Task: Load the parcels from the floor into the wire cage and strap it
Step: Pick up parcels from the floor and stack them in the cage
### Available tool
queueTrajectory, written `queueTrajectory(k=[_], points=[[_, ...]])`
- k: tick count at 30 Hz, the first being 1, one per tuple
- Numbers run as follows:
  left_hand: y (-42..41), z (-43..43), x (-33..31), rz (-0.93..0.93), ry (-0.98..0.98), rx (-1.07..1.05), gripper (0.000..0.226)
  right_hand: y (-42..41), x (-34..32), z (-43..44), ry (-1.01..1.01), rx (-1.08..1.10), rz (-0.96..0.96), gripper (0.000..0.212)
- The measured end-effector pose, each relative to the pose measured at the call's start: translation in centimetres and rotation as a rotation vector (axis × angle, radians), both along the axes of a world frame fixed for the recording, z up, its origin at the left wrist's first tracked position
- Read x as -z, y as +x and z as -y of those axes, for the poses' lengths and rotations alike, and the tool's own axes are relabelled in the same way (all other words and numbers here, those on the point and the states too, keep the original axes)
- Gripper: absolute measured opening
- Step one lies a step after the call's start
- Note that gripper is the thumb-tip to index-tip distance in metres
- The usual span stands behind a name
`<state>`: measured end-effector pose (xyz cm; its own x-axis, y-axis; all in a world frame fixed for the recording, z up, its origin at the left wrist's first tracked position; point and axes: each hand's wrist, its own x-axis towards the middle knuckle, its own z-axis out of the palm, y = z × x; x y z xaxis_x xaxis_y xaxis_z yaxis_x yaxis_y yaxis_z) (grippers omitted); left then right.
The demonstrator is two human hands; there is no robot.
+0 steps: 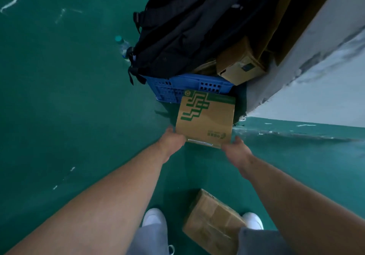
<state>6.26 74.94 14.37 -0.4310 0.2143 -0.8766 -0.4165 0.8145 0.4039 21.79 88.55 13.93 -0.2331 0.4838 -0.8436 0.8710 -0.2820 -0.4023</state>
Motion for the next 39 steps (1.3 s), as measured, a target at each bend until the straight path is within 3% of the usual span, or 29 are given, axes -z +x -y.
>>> queueTrajectory(k=[4, 10, 15, 22, 27, 31, 34, 37, 39], points=[[0.3, 0.0, 1.3, -0.033, 0.112, 0.055, 0.065, 0.4, 1.5, 0.5, -0.032, 0.059, -0.062, 0.039], [3.6, 4.5, -7.1, -0.12, 0.159, -0.121, 0.068, 2.4, -7.0, 5.1, -0.168, 0.054, -0.1, 0.068], [6.8, 10.0, -21.0, -0.136, 0.098, -0.289, 0.078, 4.0, -21.7, 8.2, -0.242, -0.018, -0.169, 0.081], [12.3, 17.2, -48.3, -0.223, 0.172, -0.647, 0.069, 5.5, -46.9, 10.4, -0.25, -0.335, -0.301, 0.065], [16.6, 23.6, -61.1, -0.338, 0.294, -0.86, 0.069, 4.2, -59.5, 14.9, -0.2, -0.609, -0.424, 0.06], [20.9, 30.2, -66.1, -0.454, 0.367, -1.083, 0.074, 4.1, -65.8, 21.6, -0.188, -0.809, -0.53, 0.071], [26.8, 36.9, -68.0, -0.539, 0.344, -1.261, 0.058, 6.4, -67.8, 29.4, -0.171, -0.979, -0.593, 0.093], [33.4, 44.6, -69.5, -0.565, 0.34, -1.428, 0.039, 10.9, -69.2, 38.5, -0.182, -1.12, -0.657, 0.092], [39.1, 50.1, -70.0, -0.565, 0.34, -1.518, 0.041, 15.1, -70.3, 44.8, -0.251, -1.127, -0.643, 0.079]])
